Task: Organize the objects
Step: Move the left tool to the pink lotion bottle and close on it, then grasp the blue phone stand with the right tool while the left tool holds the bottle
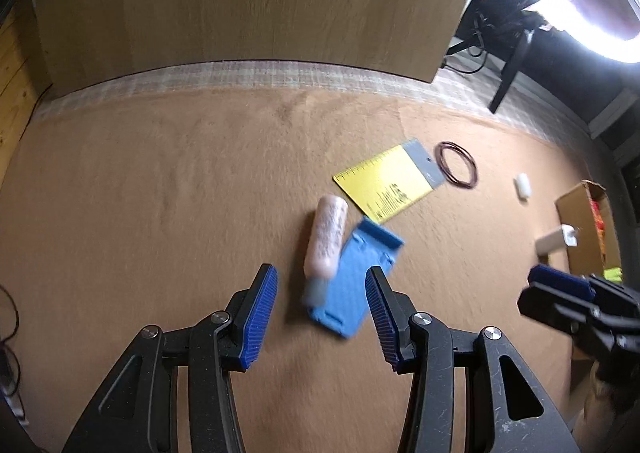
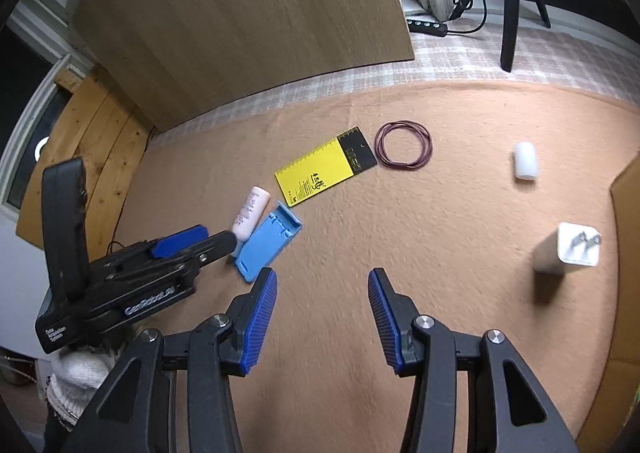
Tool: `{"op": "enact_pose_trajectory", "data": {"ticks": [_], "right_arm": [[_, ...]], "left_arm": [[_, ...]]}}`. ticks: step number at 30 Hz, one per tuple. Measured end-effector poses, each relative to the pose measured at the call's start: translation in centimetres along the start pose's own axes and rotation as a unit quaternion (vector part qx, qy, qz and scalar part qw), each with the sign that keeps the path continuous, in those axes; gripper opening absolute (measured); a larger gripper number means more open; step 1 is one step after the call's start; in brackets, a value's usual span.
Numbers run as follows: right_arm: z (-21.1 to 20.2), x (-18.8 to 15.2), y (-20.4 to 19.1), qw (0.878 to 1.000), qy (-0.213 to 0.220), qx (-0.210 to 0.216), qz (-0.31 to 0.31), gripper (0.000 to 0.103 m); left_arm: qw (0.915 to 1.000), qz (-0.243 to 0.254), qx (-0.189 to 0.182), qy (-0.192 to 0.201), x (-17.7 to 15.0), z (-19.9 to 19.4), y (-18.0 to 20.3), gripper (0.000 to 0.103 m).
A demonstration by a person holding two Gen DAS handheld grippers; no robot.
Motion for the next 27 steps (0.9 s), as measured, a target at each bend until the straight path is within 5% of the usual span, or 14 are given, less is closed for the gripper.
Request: {"op": "enact_pose_trajectory", "data": {"ticks": [6,13,27], "right_arm": [[1.8,0.4,0.1,1.000,-0.011,-0.004,0.017,0.044],[3.9,0.5,-0.4,0.999,-0.029,-0.008,0.040,0.044],[8.8,0.9,-3.8,0.994,-0.072,-0.033,0.076,0.045]], "left_arm": [[0.9997,0.016,0.010,-0.016,1.6,2.4,0.3,0.044],[0.9996,0.012,0.005,-0.025,1.8,3.3,-1.1,0.022],[0.9998,-0.003,0.015,-0.016,-1.8,1.2,-7.1,0.022]]}}
Point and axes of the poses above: each gripper's, at about its wrist camera, not at the fingertips, and z roughly the way its jaws point, y to its right, x to its top, the point moved 7 cm from there along z, roughly the way its jaws point, and after that the axes turned 5 degrees about z, right-handed, at the moved point
